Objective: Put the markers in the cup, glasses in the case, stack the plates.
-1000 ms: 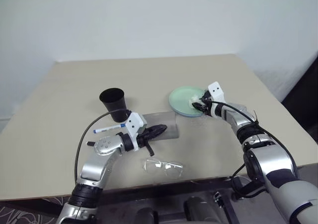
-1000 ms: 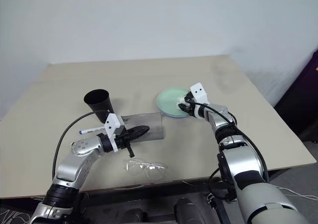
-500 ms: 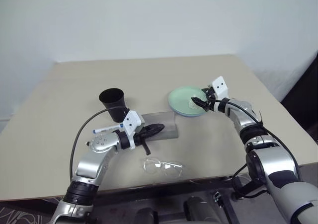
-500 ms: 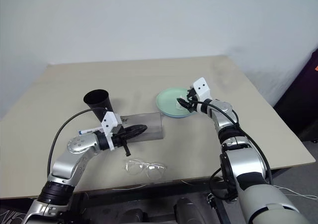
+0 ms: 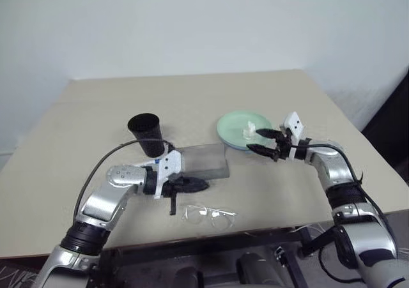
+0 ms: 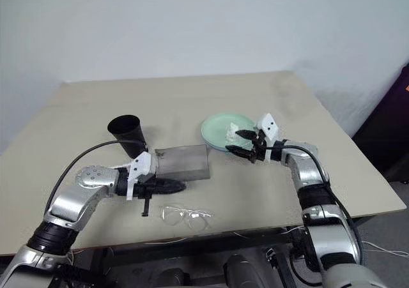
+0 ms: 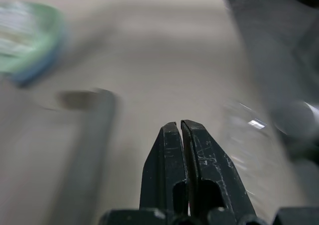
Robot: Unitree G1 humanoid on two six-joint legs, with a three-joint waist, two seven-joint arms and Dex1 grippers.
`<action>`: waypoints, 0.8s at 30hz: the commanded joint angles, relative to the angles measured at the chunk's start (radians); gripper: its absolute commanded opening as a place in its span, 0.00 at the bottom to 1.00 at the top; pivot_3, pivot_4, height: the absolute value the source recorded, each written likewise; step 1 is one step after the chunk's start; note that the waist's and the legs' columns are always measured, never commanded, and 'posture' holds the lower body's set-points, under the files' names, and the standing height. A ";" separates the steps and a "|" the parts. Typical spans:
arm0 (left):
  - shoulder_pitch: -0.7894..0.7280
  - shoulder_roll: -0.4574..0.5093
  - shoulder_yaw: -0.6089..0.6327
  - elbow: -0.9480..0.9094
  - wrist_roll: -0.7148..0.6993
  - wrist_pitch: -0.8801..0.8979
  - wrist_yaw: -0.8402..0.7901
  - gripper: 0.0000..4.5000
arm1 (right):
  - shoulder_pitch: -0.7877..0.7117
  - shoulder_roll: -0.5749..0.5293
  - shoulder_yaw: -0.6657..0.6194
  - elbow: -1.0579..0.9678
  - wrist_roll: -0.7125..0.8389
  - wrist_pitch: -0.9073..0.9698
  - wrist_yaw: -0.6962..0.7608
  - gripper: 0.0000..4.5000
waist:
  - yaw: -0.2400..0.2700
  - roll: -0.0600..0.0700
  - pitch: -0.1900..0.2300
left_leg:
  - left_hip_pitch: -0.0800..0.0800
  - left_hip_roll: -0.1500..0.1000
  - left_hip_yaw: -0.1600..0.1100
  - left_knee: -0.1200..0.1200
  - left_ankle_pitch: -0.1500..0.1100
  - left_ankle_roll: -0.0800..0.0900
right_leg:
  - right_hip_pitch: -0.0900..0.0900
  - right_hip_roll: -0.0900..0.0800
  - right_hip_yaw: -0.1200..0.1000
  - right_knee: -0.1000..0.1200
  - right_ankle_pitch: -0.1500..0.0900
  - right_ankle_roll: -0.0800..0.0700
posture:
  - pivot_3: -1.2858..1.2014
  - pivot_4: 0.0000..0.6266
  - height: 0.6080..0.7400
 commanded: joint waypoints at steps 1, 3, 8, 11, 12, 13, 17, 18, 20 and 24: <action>-0.057 0.025 -0.040 -0.022 -0.006 0.008 -0.097 0.00 | 0.035 -0.033 0.015 -0.162 0.070 0.102 0.076 0.77 | 0.002 0.000 0.000 | 0.000 0.000 0.000 0.000 0.000 0.000 | 0.000 0.000 0.000 0.000 0.000 0.000 | 0.52 0.00 1.00; -0.088 0.027 -0.070 -0.002 0.010 0.007 -0.138 0.00 | 0.062 -0.041 0.024 -0.213 0.084 0.139 0.086 0.77 | 0.003 0.000 0.000 | 0.000 0.000 0.000 0.001 0.000 0.000 | 0.000 0.000 0.000 0.001 0.000 0.000 | 0.52 0.00 1.00; -0.165 0.012 -0.151 0.085 0.058 -0.017 -0.230 0.00 | 0.095 -0.038 0.036 -0.265 0.084 0.172 0.056 0.77 | 0.003 0.000 0.000 | 0.000 0.000 0.001 0.003 0.000 0.000 | 0.000 0.000 0.000 0.001 0.000 -0.001 | 0.52 0.00 1.00; -0.198 -0.002 -0.175 0.123 0.075 -0.036 -0.266 0.00 | 0.105 -0.037 0.040 -0.278 0.083 0.180 0.043 0.77 | 0.003 0.000 0.000 | 0.000 0.000 0.001 0.002 0.000 0.000 | 0.000 0.000 0.000 0.001 0.000 0.000 | 0.52 0.00 1.00; -0.207 -0.006 -0.178 0.132 0.076 -0.037 -0.275 0.00 | 0.108 -0.037 0.040 -0.282 0.082 0.181 0.038 0.77 | 0.004 0.000 0.000 | -0.001 0.000 0.001 0.002 0.000 0.000 | 0.000 0.000 0.000 0.001 0.000 0.000 | 0.52 0.00 1.00; -0.214 -0.009 -0.181 0.142 0.079 -0.042 -0.284 0.00 | 0.111 -0.037 0.041 -0.283 0.081 0.182 0.033 0.77 | 0.004 -0.001 0.000 | -0.001 0.000 0.000 0.002 0.000 0.000 | 0.000 0.000 0.000 0.000 0.000 0.000 | 0.52 0.00 1.00; -0.238 -0.023 -0.185 0.180 0.111 -0.071 -0.287 0.20 | 0.124 -0.035 0.045 -0.291 0.078 0.181 0.011 0.78 | 0.004 -0.001 0.000 | -0.001 0.000 0.001 0.002 0.000 0.000 | 0.000 0.000 0.000 0.000 0.000 0.000 | 0.52 0.00 1.00; -0.242 -0.026 -0.186 0.189 0.122 -0.083 -0.282 0.28 | 0.127 -0.035 0.046 -0.294 0.079 0.182 0.008 0.78 | 0.004 -0.001 0.000 | -0.001 0.000 0.001 0.002 0.000 0.000 | 0.000 0.000 0.000 0.000 0.000 0.000 | 0.52 0.00 1.00; -0.250 -0.031 -0.188 0.203 0.138 -0.101 -0.286 0.35 | 0.131 -0.033 0.047 -0.296 0.077 0.181 -0.001 0.78 | 0.004 -0.001 0.000 | -0.001 0.000 0.001 0.002 0.000 0.000 | 0.000 0.000 0.000 0.000 0.000 0.000 | 0.52 0.00 1.00; -0.258 -0.034 -0.197 0.215 0.155 -0.123 -0.305 0.35 | 0.136 -0.031 0.051 -0.296 0.075 0.178 -0.014 0.78 | 0.004 -0.001 0.000 | -0.001 0.000 0.001 0.002 0.000 0.000 | 0.000 0.000 0.000 0.000 0.000 0.000 | 0.52 0.00 1.00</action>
